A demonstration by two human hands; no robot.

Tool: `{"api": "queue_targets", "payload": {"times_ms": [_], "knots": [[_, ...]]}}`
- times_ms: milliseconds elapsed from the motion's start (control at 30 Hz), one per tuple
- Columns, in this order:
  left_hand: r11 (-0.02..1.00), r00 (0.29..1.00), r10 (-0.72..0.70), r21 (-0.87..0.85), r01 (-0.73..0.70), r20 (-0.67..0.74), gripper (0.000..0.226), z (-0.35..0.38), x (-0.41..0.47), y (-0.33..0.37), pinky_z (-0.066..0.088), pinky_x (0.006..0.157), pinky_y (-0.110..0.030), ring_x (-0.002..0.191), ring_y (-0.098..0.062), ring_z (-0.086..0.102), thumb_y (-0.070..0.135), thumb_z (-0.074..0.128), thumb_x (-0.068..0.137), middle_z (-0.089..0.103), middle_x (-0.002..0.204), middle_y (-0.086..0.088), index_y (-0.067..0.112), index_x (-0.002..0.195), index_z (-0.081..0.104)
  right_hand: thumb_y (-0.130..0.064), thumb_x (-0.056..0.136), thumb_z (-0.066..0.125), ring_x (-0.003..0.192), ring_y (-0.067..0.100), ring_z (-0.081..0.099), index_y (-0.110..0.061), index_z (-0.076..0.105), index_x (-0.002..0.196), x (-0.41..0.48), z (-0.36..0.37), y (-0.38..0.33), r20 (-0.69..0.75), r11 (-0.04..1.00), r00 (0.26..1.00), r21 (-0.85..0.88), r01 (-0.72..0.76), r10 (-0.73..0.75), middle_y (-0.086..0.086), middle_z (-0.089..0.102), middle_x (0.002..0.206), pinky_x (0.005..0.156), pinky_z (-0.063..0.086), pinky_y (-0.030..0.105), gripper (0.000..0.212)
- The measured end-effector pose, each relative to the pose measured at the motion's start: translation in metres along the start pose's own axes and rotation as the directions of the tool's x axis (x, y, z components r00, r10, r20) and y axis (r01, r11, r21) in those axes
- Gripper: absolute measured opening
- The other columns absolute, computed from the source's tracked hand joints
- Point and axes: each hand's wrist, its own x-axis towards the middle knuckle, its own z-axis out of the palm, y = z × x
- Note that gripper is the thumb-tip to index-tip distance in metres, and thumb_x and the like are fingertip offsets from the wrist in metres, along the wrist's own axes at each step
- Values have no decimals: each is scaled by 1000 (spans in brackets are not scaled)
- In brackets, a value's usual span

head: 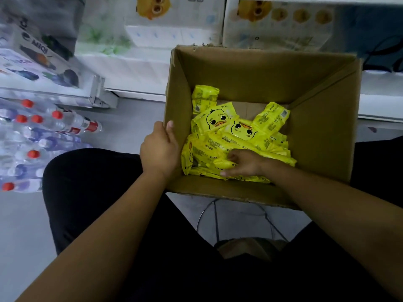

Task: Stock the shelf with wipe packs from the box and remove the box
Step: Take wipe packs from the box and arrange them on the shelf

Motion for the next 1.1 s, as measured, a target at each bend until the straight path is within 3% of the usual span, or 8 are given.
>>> {"api": "queue_targets", "payload": {"times_ms": [100, 267, 400, 500, 667, 800, 1033, 1100], "knots": [[1000, 1000, -4, -3, 4, 4, 33, 0, -2, 0, 30, 64, -40, 86, -47, 59, 41, 33, 109, 64, 93, -25, 14, 93, 41, -46, 86, 75, 130, 32, 52, -7, 57, 136, 8, 15, 7, -76, 990, 997, -138, 7, -17, 10, 58, 139, 93, 40, 29, 65], [1000, 1000, 7, 14, -7, -1, 32, 2, 0, -2, 29, 63, -39, 84, -47, 58, 42, 32, 109, 64, 92, -22, 14, 93, 40, -40, 97, 64, 116, 28, 59, -13, 65, 120, 13, -11, -21, -153, 985, 987, 154, 72, -48, 6, 67, 117, 90, 41, 28, 36], [1000, 1000, 21, 7, -21, -6, 32, 4, 1, -7, 32, 61, -40, 81, -47, 58, 42, 33, 109, 63, 88, -21, 15, 92, 40, -39, 101, 57, 140, 31, 43, -5, 43, 148, 28, -9, -57, -122, 981, 993, 193, 19, 4, 12, 45, 152, 106, 38, 33, 59], [1000, 1000, 30, -3, -30, -5, 32, 4, 3, -9, 35, 60, -41, 77, -45, 58, 43, 33, 109, 60, 82, -16, 17, 93, 40, -35, 102, 57, 139, 33, 44, -4, 45, 147, 41, 4, -69, -181, 990, 983, 141, 14, 12, 16, 46, 152, 107, 38, 32, 57], [999, 999, 37, -5, -37, -9, 32, 7, 6, -12, 39, 59, -42, 73, -43, 57, 44, 33, 108, 62, 81, -16, 18, 93, 41, -39, 98, 62, 124, 33, 56, -6, 61, 132, 52, 4, -64, -147, 983, 987, 181, -40, 67, 13, 60, 137, 87, 40, 27, 48], [1000, 1000, 17, 20, -17, 2, 31, 6, 7, -10, 34, 59, -40, 73, -40, 56, 44, 32, 109, 56, 79, -10, 18, 93, 40, -43, 96, 65, 124, 34, 57, -4, 62, 130, 52, 8, -58, -168, 969, 978, 233, -81, 122, 16, 62, 134, 92, 43, 32, 52], [1000, 1000, 11, 29, -11, -2, 35, 4, 7, -9, 37, 60, -40, 77, -42, 58, 46, 30, 108, 62, 86, -16, 16, 93, 42, -35, 93, 71, 93, 16, 61, -18, 64, 106, 20, 2, -50, -251, 814, 940, 579, -45, 230, -3, 61, 97, 78, 46, 28, 22], [1000, 1000, 10, 29, -10, -9, 36, 5, 6, -9, 37, 61, -41, 80, -43, 59, 45, 31, 109, 63, 89, -18, 14, 94, 43, -52, 79, 80, 104, 20, 65, -9, 66, 111, 14, -13, -40, -244, 738, 931, 674, -37, 270, 4, 68, 113, 92, 53, 37, 55]]}}
